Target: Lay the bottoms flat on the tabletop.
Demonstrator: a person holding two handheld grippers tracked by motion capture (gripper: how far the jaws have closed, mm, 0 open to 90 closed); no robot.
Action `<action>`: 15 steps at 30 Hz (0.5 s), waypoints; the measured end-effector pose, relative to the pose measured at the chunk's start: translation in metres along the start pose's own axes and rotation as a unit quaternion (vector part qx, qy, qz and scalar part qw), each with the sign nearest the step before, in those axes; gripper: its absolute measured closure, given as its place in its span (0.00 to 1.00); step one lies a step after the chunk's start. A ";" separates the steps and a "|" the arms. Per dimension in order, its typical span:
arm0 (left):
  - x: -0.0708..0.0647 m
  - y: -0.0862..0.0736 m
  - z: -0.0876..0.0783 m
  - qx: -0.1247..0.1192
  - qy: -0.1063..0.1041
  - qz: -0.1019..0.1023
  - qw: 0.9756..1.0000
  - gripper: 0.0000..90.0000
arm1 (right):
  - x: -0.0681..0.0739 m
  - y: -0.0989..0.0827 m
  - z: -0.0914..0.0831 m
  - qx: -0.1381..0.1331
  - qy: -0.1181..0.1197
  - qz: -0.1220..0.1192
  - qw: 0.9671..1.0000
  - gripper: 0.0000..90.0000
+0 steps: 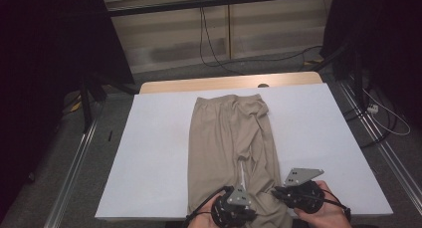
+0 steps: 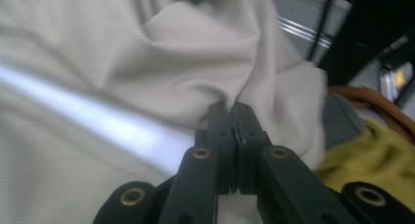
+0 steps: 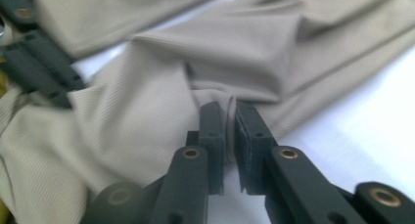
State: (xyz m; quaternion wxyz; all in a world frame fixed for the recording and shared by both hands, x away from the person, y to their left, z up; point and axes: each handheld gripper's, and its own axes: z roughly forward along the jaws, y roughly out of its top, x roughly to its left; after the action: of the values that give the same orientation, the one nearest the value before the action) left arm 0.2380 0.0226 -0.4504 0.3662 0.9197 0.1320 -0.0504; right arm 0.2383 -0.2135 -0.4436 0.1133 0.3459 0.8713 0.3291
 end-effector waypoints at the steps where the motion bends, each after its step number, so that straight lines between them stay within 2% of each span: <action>1: -0.002 0.000 0.000 -0.002 -0.002 0.000 1.000 0.98 | 0.001 -0.001 0.002 0.009 0.004 -0.001 1.000 0.91; 3: -0.003 0.000 0.001 -0.008 -0.003 -0.006 1.000 0.97 | 0.005 0.000 0.002 0.011 0.008 -0.012 1.000 0.83; 4: -0.002 0.000 0.000 -0.008 -0.001 -0.006 1.000 0.96 | 0.006 0.000 0.001 0.006 0.015 -0.010 1.000 0.76; 6: 0.003 0.001 -0.003 -0.013 0.005 -0.004 1.000 0.92 | 0.005 0.001 -0.003 -0.014 0.018 0.000 1.000 0.72; 8: 0.008 0.003 -0.006 -0.022 0.019 -0.002 1.000 0.91 | -0.003 0.004 -0.006 -0.041 0.017 0.015 0.999 0.75; 10: 0.013 0.002 -0.007 -0.022 0.024 -0.006 0.999 0.90 | -0.013 0.008 -0.006 -0.053 -0.002 0.027 0.998 0.84; 13: 0.017 -0.001 -0.004 -0.011 0.028 -0.003 1.000 0.93 | -0.032 0.015 0.001 -0.050 -0.039 0.051 0.997 0.88; 15: 0.016 -0.002 -0.003 -0.011 0.029 -0.009 0.999 0.94 | -0.044 0.019 0.013 -0.039 -0.047 0.061 0.996 0.83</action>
State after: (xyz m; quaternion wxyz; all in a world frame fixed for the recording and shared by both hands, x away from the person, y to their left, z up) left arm 0.2532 0.0295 -0.4528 0.3718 0.9156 0.1509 -0.0257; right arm 0.2864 -0.2265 -0.4420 0.1475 0.4086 0.8290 0.3522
